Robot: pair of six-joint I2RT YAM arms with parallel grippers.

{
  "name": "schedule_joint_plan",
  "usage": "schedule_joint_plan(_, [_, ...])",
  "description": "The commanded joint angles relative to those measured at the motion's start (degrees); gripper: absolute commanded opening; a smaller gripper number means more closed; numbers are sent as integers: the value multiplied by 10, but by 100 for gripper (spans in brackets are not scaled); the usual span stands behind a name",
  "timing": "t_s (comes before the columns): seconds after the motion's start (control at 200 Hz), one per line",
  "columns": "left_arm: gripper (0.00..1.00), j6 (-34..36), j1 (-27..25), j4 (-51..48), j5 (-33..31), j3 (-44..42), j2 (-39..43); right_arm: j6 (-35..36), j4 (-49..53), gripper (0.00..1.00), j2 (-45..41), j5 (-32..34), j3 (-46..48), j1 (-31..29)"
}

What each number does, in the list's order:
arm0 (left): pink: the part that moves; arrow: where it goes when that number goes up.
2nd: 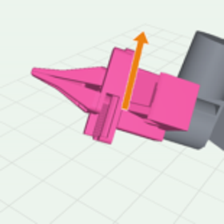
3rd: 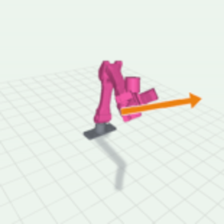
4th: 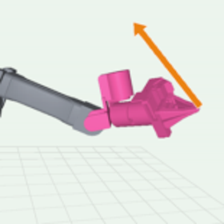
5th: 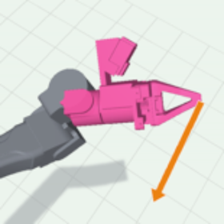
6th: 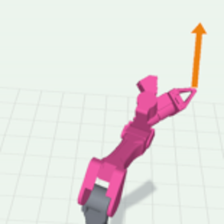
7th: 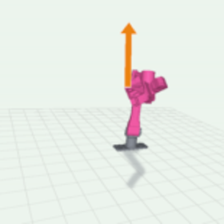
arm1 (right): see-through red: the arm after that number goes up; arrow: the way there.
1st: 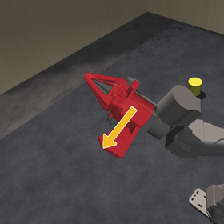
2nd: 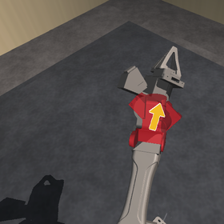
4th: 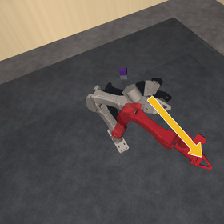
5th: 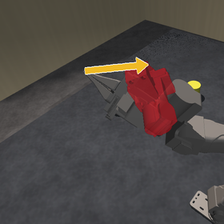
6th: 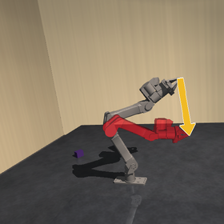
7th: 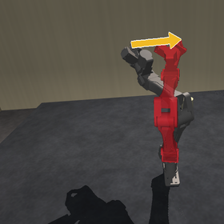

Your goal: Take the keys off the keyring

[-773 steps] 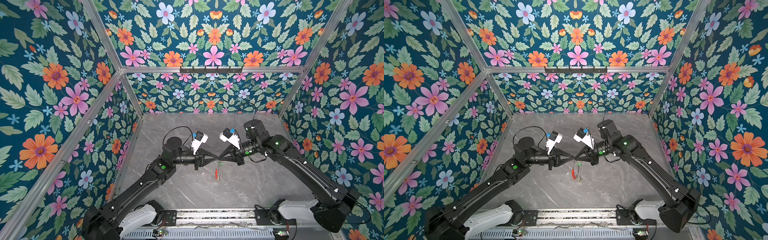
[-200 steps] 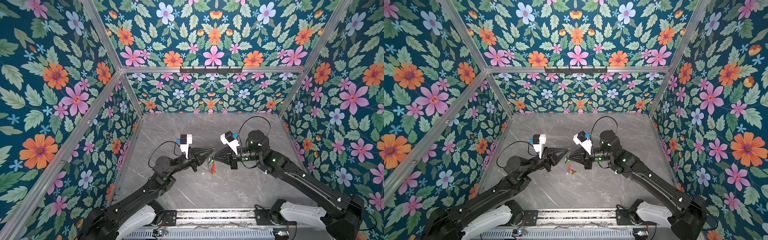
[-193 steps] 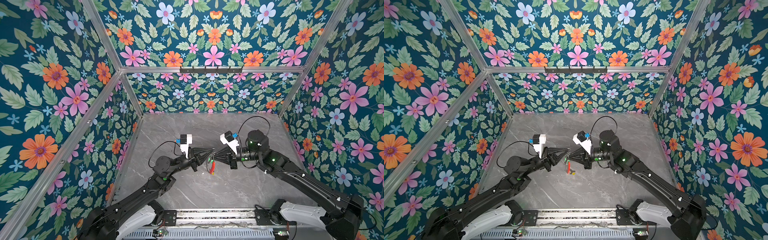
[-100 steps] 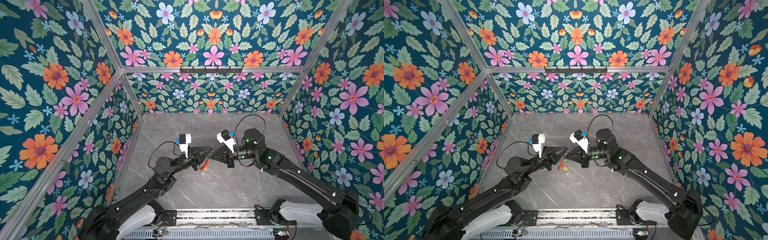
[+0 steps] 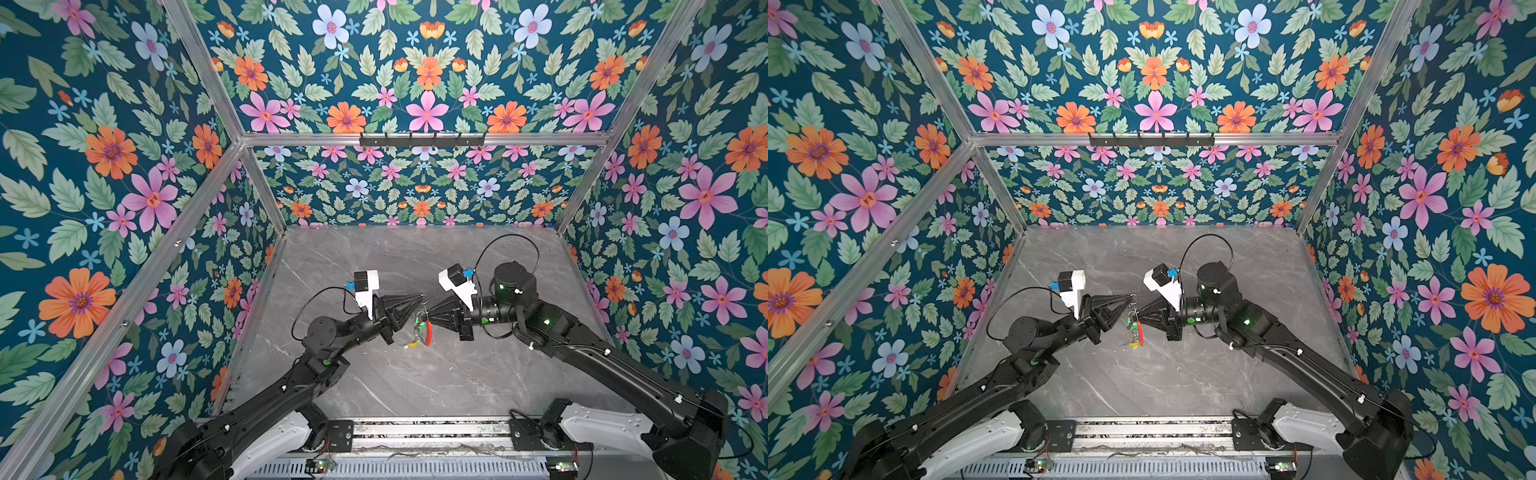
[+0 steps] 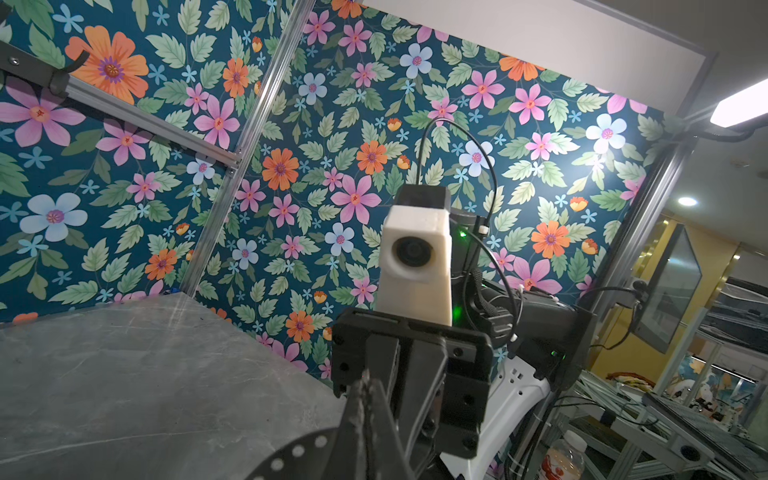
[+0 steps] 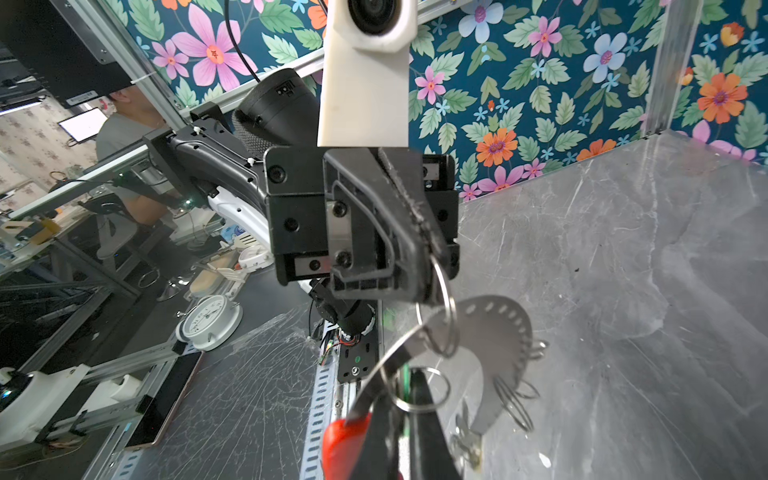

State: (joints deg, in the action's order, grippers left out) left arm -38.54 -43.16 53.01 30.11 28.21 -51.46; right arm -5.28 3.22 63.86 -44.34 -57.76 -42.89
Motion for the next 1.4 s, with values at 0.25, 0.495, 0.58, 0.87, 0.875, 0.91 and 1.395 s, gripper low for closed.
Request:
schedule_joint_plan(0.25, [0,28,1,-34,-15,-10,28,16,15,0,-37,101,44,0])
schedule_joint_plan(0.495, [0,37,0,-53,-31,-22,30,14,17,0,-56,159,68,0])
schedule_joint_plan(0.58, [0,42,1,-59,-40,-29,35,12,12,0,-70,183,84,1])
schedule_joint_plan(0.87, [0,51,0,-84,-62,-46,55,-42,-22,0,-112,152,141,78])
schedule_joint_plan(0.875, [0,51,1,-84,-62,-46,55,-44,-23,0,-113,152,142,80])
schedule_joint_plan(0.91, [0,51,0,-86,-63,-49,58,-50,-28,0,-117,152,151,89])
schedule_joint_plan(1.395, [0,51,0,-102,-80,-70,92,-161,-162,0,-33,161,306,153])
